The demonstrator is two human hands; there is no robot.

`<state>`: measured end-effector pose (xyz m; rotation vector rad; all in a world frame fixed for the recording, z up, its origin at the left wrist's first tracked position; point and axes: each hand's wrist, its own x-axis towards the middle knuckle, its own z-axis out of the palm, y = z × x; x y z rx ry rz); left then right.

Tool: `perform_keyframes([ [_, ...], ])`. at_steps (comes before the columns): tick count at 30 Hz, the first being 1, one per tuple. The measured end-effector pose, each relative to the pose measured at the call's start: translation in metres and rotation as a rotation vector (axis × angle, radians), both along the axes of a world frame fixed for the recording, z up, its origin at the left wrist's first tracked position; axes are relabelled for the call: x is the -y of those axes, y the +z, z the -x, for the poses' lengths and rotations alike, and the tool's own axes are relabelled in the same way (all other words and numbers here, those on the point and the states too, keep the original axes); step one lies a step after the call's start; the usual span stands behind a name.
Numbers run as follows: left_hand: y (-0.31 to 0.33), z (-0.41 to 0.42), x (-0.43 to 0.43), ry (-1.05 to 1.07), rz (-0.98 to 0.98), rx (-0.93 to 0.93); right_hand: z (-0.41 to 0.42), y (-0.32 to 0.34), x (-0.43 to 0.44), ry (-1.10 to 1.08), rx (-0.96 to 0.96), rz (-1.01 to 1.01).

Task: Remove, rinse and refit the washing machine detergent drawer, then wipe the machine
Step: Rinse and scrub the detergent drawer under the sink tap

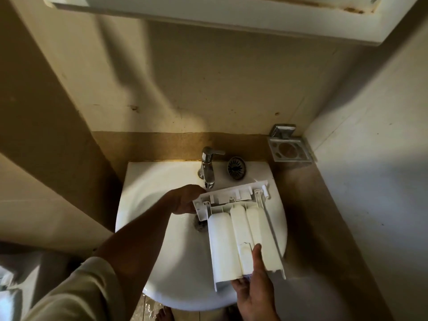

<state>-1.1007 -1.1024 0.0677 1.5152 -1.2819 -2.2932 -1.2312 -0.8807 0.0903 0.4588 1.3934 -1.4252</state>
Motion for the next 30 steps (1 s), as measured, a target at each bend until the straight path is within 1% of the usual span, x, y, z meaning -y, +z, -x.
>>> perform_keyframes([
  [2, -0.009, 0.0, -0.001, 0.142, -0.085, -0.064, -0.003, -0.002, 0.005, -0.028, -0.011, -0.006],
  [3, -0.012, -0.001, -0.002, 0.215, -0.096, -0.083, -0.006, -0.001, 0.008, -0.036, -0.011, -0.012],
  [6, -0.023, 0.001, -0.001, 0.322, 0.031, -0.057, -0.011, 0.0, 0.016, -0.087, 0.025, -0.021],
  [8, -0.024, 0.012, -0.004, 0.362, 0.094, -0.066, -0.012, 0.004, 0.021, -0.133, 0.037, -0.01],
  [9, -0.022, 0.017, -0.006, 0.409, 0.095, -0.081, -0.013, 0.007, 0.023, -0.146, 0.035, -0.006],
  [13, -0.03, 0.027, -0.012, 0.665, -0.04, -0.104, -0.011, 0.015, 0.024, -0.147, 0.003, -0.018],
  [18, -0.024, 0.03, -0.033, 0.692, -0.153, -0.062, -0.012, 0.022, 0.019, -0.108, -0.005, -0.038],
  [19, -0.02, 0.03, -0.032, 0.716, -0.14, -0.074, -0.013, 0.024, 0.019, -0.101, 0.008, -0.026],
  [21, -0.017, 0.029, -0.027, 0.759, -0.045, -0.078, -0.015, 0.025, 0.022, -0.108, 0.022, -0.005],
  [23, -0.015, 0.03, -0.022, 0.757, 0.019, -0.06, -0.017, 0.026, 0.023, -0.125, 0.012, 0.006],
  [26, -0.014, 0.03, -0.021, 0.708, -0.008, -0.044, -0.019, 0.023, 0.02, -0.133, -0.012, -0.01],
  [28, -0.022, 0.027, -0.019, 0.597, -0.025, 0.001, -0.021, 0.019, 0.017, -0.098, -0.058, -0.044],
  [30, -0.025, 0.019, -0.022, 0.474, 0.009, 0.042, -0.018, 0.016, 0.014, -0.05, -0.081, -0.071],
])
